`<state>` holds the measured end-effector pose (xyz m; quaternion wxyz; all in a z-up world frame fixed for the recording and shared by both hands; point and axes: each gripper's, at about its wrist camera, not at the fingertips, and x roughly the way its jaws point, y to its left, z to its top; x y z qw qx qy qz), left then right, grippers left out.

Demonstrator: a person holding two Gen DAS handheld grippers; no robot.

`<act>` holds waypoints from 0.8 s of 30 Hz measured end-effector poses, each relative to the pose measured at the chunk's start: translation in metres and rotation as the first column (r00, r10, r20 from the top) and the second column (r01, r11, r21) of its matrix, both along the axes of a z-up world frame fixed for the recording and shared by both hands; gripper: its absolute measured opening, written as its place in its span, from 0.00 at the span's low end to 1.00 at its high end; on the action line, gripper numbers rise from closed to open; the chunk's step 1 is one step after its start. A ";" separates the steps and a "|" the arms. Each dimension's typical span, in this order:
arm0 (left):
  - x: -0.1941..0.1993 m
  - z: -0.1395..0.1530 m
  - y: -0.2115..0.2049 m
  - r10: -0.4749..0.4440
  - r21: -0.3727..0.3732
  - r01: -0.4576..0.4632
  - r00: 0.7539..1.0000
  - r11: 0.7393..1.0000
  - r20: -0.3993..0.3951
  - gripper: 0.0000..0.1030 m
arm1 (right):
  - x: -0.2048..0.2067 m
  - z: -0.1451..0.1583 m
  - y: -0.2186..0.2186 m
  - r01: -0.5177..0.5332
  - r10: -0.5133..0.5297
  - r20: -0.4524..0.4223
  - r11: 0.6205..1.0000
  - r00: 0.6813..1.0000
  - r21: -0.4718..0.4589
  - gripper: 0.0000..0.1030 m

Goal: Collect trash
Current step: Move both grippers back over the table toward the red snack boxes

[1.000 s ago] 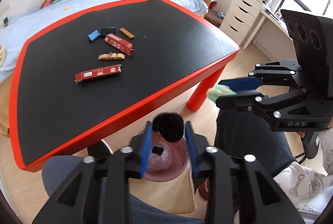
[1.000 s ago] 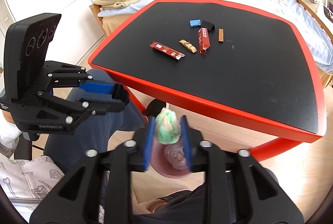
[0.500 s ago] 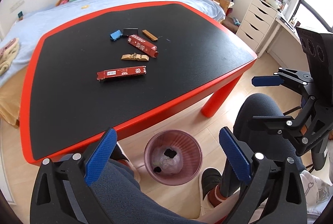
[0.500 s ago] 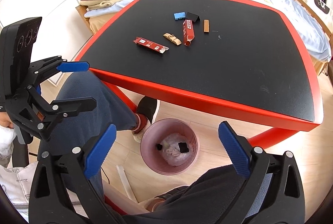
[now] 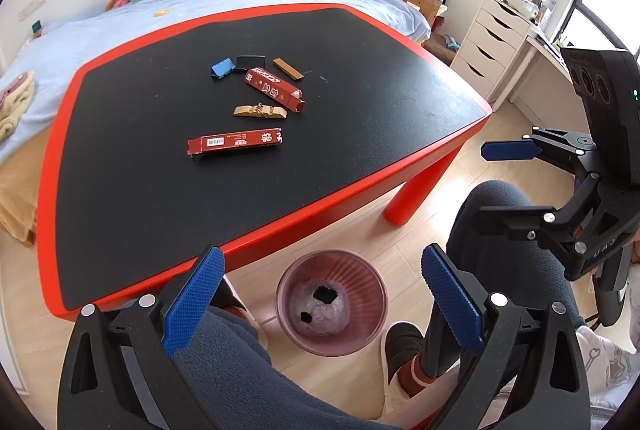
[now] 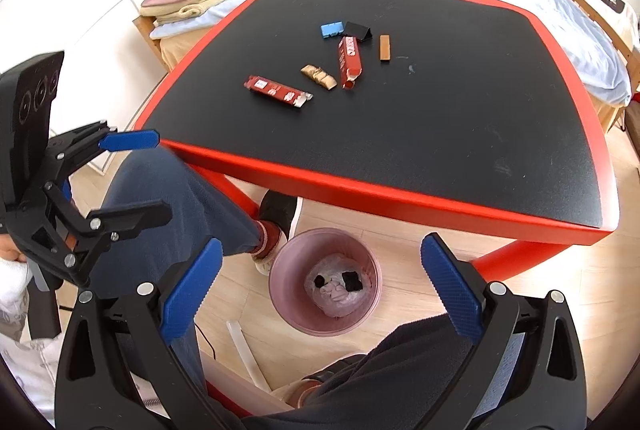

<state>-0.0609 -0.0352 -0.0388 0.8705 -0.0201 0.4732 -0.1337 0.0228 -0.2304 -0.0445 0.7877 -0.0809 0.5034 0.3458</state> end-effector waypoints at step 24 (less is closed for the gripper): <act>0.095 -0.001 0.039 -0.163 0.059 0.163 0.987 0.985 -0.008 0.92 | 0.109 0.016 0.070 -0.012 0.013 0.041 1.000 0.999 -0.023 0.96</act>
